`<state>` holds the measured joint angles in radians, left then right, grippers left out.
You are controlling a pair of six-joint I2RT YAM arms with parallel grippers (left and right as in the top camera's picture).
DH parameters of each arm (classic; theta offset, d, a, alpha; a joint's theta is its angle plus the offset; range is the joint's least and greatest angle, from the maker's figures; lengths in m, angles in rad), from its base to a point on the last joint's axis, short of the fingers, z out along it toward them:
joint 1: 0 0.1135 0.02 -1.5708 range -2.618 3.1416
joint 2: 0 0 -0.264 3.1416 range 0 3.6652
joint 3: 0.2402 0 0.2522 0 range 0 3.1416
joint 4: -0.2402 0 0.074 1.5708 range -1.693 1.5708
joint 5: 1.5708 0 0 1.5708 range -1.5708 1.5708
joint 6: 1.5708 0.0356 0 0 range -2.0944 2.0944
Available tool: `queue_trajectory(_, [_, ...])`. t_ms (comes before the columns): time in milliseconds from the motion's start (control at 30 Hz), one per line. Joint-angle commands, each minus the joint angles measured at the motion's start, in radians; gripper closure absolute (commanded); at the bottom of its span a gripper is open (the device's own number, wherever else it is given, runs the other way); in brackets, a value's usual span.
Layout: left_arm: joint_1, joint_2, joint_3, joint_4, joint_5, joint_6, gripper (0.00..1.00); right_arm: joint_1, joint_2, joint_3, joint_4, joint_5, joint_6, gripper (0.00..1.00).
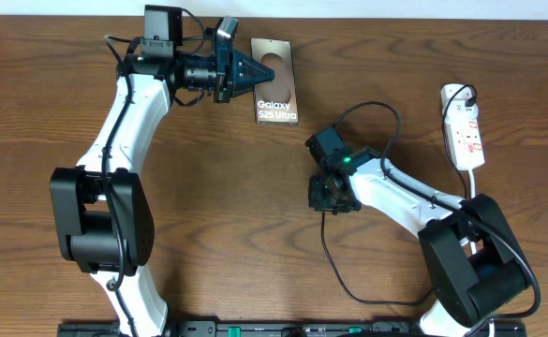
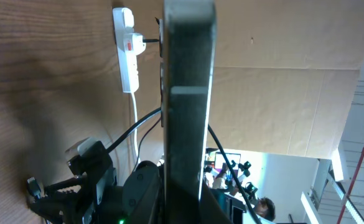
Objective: Plug charger to phone and switch on socket
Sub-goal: 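Lower the right gripper and close it on the cable near the plug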
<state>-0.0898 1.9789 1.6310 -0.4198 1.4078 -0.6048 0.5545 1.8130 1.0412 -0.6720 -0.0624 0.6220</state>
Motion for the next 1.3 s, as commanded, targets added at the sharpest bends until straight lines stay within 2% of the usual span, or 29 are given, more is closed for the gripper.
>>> queue_trajectory(0, [0.002, -0.004, 0.002, 0.002, 0.047, 0.011, 0.93, 0.015, 0.006, -0.023, -0.005, 0.037, 0.013, 0.75])
queue_trajectory(567, [0.002, -0.004, 0.002, 0.002, 0.047, 0.010, 0.93, 0.053, 0.006, -0.023, -0.016, 0.129, 0.039, 0.79])
queue_trajectory(667, [0.002, -0.004, 0.002, 0.002, 0.047, 0.010, 0.93, 0.053, 0.006, -0.023, -0.016, 0.132, 0.039, 0.81])
queue_trajectory(833, [0.002, -0.004, 0.002, 0.002, 0.047, 0.010, 0.93, 0.053, 0.006, -0.023, -0.003, 0.132, 0.035, 0.80])
queue_trajectory(967, [0.002, -0.004, 0.002, 0.002, 0.047, 0.010, 0.93, 0.053, 0.006, -0.023, 0.004, 0.130, 0.035, 0.84])
queue_trajectory(1267, [0.002, -0.004, 0.002, 0.002, 0.047, 0.010, 0.93, 0.053, 0.006, -0.023, 0.018, 0.131, 0.035, 0.83])
